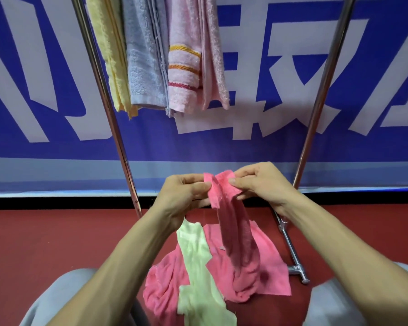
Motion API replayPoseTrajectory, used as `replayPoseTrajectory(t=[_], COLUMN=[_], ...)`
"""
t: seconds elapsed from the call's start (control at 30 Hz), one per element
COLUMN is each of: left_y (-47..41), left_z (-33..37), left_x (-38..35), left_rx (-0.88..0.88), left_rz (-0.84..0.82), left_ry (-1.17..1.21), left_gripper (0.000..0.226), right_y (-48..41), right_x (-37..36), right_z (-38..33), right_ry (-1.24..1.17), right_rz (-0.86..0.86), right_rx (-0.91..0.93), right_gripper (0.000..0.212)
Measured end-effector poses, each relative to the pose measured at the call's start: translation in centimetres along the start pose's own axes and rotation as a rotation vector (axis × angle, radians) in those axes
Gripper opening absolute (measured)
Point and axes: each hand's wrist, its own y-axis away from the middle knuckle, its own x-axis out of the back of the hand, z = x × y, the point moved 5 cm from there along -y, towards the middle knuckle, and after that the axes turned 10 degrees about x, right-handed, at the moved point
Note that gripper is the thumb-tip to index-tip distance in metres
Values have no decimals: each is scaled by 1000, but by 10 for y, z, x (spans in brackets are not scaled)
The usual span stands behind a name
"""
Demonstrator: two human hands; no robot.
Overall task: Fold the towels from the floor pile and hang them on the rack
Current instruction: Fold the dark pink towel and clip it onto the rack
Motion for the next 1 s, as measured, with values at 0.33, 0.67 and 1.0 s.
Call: replayPoseTrajectory(t=[0.33,0.67,1.0], left_y=[-5,-6,-6], left_z=[-9,-18,-14], left_x=[-2,-6,-4], left_rx=[9,141,135], left_rz=[142,86,61], left_ry=[66,273,268], left_gripper=[8,20,6], right_y=[8,18,15], right_x=[-3,-20,-21], right_z=[-16,-23,-22], right_ry=[440,523,616], right_rz=[5,-135,-100], right_rx=[204,208,314], right_gripper=[5,30,19])
